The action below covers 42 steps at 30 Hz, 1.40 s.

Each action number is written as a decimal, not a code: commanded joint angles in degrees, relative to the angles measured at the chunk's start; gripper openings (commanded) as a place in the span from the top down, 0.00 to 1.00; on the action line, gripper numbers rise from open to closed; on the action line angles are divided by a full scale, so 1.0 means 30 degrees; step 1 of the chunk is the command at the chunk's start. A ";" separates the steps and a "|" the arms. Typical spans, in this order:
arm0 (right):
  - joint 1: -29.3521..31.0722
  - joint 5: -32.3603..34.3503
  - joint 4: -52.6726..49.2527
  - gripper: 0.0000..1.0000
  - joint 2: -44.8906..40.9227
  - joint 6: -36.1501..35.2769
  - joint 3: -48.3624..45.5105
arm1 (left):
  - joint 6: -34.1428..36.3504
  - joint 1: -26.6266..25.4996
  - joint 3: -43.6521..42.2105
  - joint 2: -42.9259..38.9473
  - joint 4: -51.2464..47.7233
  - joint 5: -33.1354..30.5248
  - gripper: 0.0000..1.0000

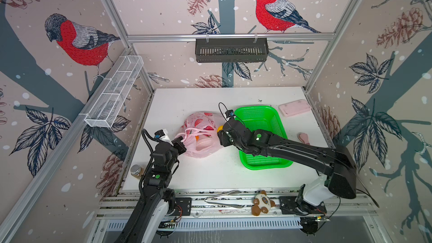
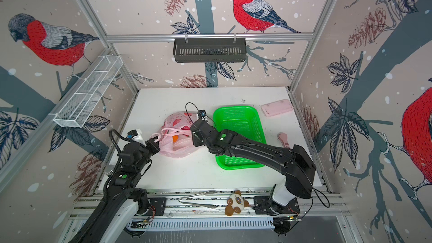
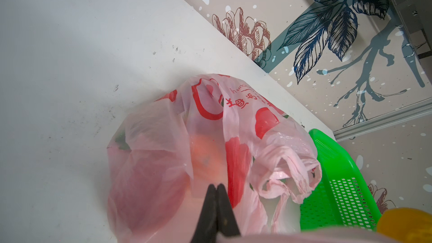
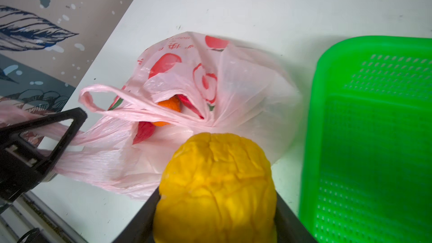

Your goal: Untie the knot of the plastic bag and take out the fruit

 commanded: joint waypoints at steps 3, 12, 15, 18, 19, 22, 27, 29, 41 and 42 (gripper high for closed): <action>-0.1608 0.0989 0.0039 0.58 -0.1659 -0.0040 -0.1364 | 0.0646 0.0004 0.0589 0.0082 0.0618 -0.0411 1.00; -0.5061 0.0568 0.1010 0.58 -0.3027 -0.0507 -0.3924 | 0.1239 0.0005 0.1303 0.0851 0.0337 -0.0805 1.00; -0.6119 0.0139 0.1687 0.58 -0.3012 -0.0622 -0.4570 | 0.1412 0.0005 0.1594 0.1202 0.0175 -0.1090 1.00; -0.6967 -0.0264 0.2333 0.58 -0.2730 -0.0764 -0.4991 | 0.1630 0.0005 0.1860 0.1347 -0.0088 -0.1551 1.00; -0.7205 -0.0340 0.2501 0.58 -0.2573 -0.0829 -0.5089 | 0.1712 -0.0002 0.1943 0.1377 -0.0218 -0.1772 1.00; -0.7817 -0.0626 0.2962 0.57 -0.1923 -0.1061 -0.5215 | 0.1938 -0.0006 0.2139 0.1294 -0.0460 -0.2246 1.00; -0.8417 -0.1407 0.3834 0.57 -0.0550 -0.1399 -0.5214 | 0.2473 0.0005 0.2572 0.1356 -0.0907 -0.2902 1.00; -0.8564 -0.1630 0.4109 0.57 0.0047 -0.1517 -0.5088 | 0.2626 0.0006 0.2652 0.1503 -0.1046 -0.3231 1.00; -0.8978 -0.2555 0.4687 0.55 0.3360 -0.2296 -0.3483 | 0.2547 0.0035 0.2719 0.1573 -0.1216 -0.3550 1.00; -0.8993 -0.2621 0.4746 0.55 0.3587 -0.2310 -0.3387 | 0.2552 0.0035 0.2690 0.1553 -0.1261 -0.3548 1.00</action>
